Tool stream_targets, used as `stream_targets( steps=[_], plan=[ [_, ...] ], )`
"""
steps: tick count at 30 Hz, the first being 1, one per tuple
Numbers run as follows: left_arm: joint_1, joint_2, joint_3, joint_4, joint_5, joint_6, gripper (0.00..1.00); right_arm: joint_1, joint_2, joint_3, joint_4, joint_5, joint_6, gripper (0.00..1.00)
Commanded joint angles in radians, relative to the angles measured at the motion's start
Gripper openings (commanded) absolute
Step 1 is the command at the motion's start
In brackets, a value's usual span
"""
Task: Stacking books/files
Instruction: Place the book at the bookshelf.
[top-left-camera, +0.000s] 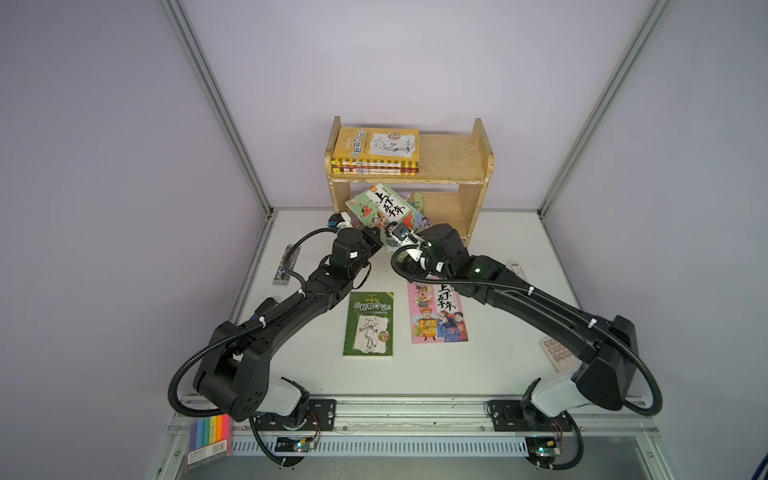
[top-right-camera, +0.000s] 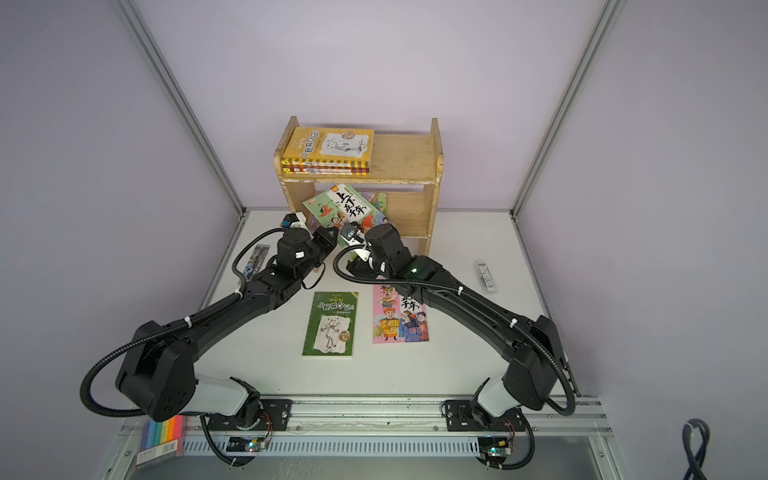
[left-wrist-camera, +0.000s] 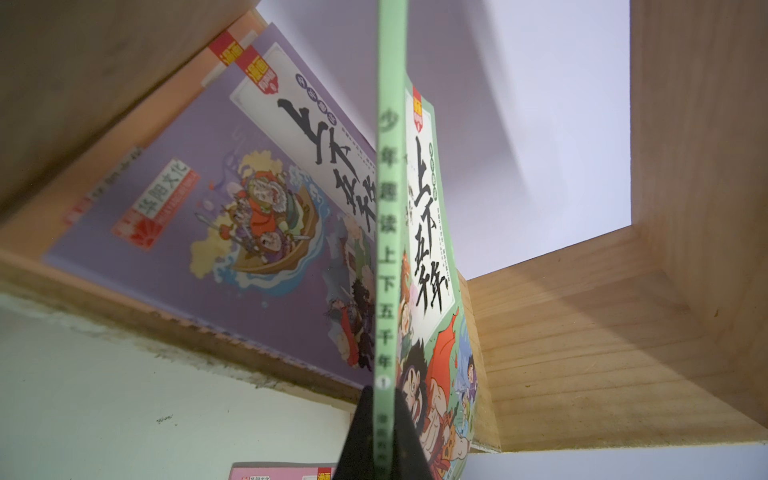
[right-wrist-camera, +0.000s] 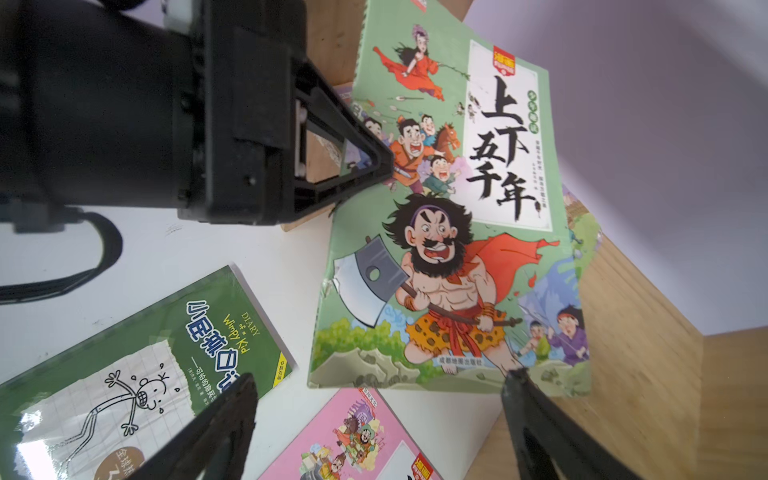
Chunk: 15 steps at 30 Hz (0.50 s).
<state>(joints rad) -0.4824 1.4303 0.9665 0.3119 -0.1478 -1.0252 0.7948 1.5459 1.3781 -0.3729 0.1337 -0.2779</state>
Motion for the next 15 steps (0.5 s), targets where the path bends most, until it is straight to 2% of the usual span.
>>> stream_targets(
  steps=[1, 4, 11, 15],
  plan=[
    [0.004, -0.008, 0.009, -0.006, -0.019, 0.008, 0.0, 0.014, 0.042, 0.033, 0.039, 0.043, -0.053, 0.93],
    [0.005, -0.01, 0.011, -0.011, -0.017, 0.01, 0.01, 0.021, 0.076, 0.039, 0.073, 0.093, -0.067, 0.93],
    [0.011, -0.008, 0.007, -0.011, -0.011, -0.005, 0.05, 0.022, 0.145, 0.073, 0.071, 0.124, -0.084, 0.93],
    [0.016, -0.011, 0.008, -0.016, -0.006, -0.006, 0.09, 0.022, 0.179, 0.088, 0.086, 0.212, -0.1, 0.94]
  ],
)
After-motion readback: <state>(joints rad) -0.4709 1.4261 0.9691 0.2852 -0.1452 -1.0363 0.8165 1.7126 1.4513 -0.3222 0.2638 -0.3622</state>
